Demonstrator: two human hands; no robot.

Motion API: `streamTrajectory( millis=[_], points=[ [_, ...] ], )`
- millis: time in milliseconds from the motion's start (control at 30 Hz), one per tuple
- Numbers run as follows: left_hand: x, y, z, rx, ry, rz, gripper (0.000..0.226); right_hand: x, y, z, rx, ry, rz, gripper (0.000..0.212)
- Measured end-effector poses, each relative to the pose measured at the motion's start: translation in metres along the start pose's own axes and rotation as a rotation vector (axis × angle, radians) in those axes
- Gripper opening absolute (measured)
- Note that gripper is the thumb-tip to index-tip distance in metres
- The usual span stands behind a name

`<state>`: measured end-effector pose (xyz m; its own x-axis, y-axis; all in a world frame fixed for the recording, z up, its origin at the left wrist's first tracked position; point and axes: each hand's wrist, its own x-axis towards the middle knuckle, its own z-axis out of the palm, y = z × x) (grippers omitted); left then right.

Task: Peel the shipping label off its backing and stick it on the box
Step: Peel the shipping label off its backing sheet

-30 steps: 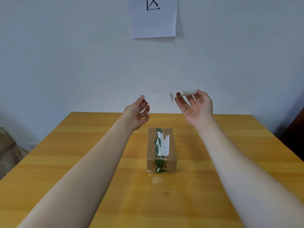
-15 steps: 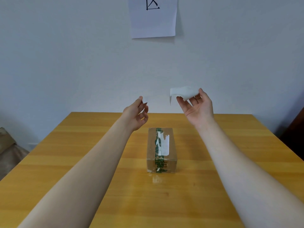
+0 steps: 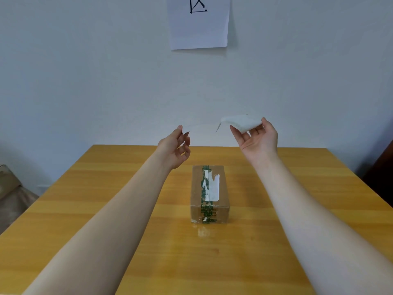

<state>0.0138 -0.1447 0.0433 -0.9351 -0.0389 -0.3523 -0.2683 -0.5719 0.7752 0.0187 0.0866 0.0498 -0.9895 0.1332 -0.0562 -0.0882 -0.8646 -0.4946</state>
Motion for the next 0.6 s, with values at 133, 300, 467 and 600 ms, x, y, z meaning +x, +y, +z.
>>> streamTrajectory(
  millis=[133, 300, 467, 600],
  points=[
    [-0.0001, 0.0009, -0.0023, -0.012, 0.009, -0.002, 0.043, 0.0008, 0.0014, -0.0024, 0.009, 0.025, -0.021, 0.029],
    [-0.0002, 0.0020, -0.0045, -0.025, 0.019, 0.003, 0.046, 0.0013, 0.0021, -0.0032, 0.036, 0.048, -0.040, 0.027],
    [-0.0011, 0.0033, -0.0050, -0.053, 0.028, 0.004, 0.042, 0.0016, 0.0007, -0.0023, 0.038, 0.063, -0.052, 0.028],
    [-0.0026, 0.0046, -0.0054, -0.094, 0.048, 0.013, 0.030, 0.0019, 0.0014, -0.0033, 0.020, 0.063, -0.045, 0.027]
  ],
)
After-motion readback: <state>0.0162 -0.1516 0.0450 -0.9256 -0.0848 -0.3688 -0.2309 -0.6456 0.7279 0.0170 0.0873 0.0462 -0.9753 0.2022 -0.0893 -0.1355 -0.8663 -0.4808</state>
